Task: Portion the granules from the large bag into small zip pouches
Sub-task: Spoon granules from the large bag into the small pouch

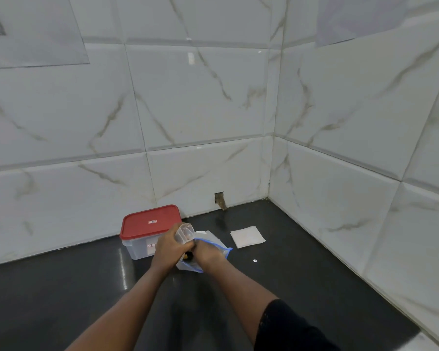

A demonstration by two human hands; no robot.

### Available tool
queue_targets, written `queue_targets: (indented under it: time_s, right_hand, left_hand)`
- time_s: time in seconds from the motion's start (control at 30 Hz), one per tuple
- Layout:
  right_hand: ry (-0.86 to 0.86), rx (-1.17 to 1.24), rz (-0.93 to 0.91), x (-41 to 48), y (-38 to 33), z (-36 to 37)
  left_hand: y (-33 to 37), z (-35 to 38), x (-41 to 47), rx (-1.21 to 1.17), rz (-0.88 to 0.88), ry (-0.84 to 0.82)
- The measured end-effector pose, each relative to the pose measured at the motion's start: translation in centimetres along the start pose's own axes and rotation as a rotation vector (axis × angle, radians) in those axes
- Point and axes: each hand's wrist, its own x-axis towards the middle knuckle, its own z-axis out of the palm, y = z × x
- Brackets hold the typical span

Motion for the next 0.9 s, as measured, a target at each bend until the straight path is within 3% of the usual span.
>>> queue_targets:
  time_s: [0.27, 0.57, 0.9]
  right_hand:
    - [0.011, -0.221, -0.027, 1.6, 1.3, 0.4]
    - [0.085, -0.243, -0.118, 3.4, 2.3, 0.7]
    - [-0.028, -0.327, -0.066, 1.0, 0.8, -0.3]
  left_hand:
    - [0.1, 0.2, 0.1, 0.008, -0.032, -0.026]
    - [0.3, 0.4, -0.1, 0.008, -0.051, 0.023]
    - [0.7, 0.9, -0.5, -0.027, -0.083, 0.061]
